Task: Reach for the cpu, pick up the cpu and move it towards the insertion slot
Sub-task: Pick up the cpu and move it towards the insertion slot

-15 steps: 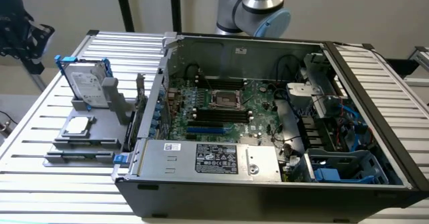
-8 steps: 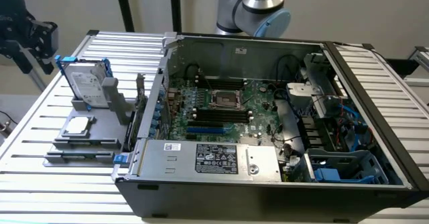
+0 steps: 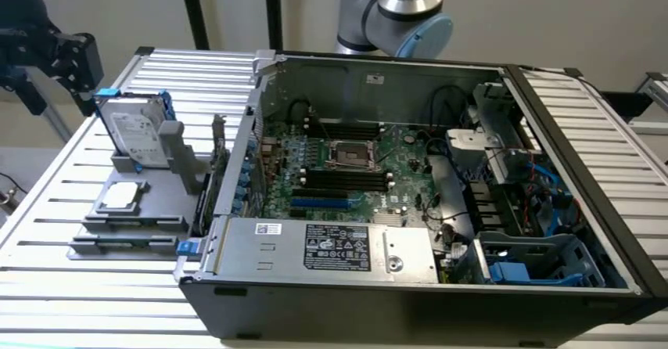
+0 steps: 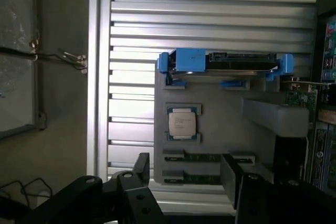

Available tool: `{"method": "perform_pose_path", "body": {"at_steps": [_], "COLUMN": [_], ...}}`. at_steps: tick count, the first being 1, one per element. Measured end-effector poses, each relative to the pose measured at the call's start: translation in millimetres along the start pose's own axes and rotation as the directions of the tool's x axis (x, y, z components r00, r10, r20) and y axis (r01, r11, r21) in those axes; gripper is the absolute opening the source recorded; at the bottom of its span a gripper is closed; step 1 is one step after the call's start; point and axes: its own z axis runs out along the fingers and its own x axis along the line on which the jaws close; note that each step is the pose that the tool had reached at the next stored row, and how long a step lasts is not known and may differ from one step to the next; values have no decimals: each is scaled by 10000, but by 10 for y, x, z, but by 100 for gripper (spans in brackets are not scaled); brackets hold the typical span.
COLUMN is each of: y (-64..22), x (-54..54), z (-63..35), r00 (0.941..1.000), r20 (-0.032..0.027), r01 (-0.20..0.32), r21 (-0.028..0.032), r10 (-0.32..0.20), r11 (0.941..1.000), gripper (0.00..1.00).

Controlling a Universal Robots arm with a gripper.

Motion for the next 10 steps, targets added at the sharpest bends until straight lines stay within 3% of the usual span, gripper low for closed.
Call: {"method": "perform_pose_path", "body": {"at_steps": [10], "y": [12], "x": [-5], "z": [182], "r00": [10000], "r20": [0], "r01": [0], "r21": [0], "r10": [0], "r11": [10000], "gripper": [65]}}
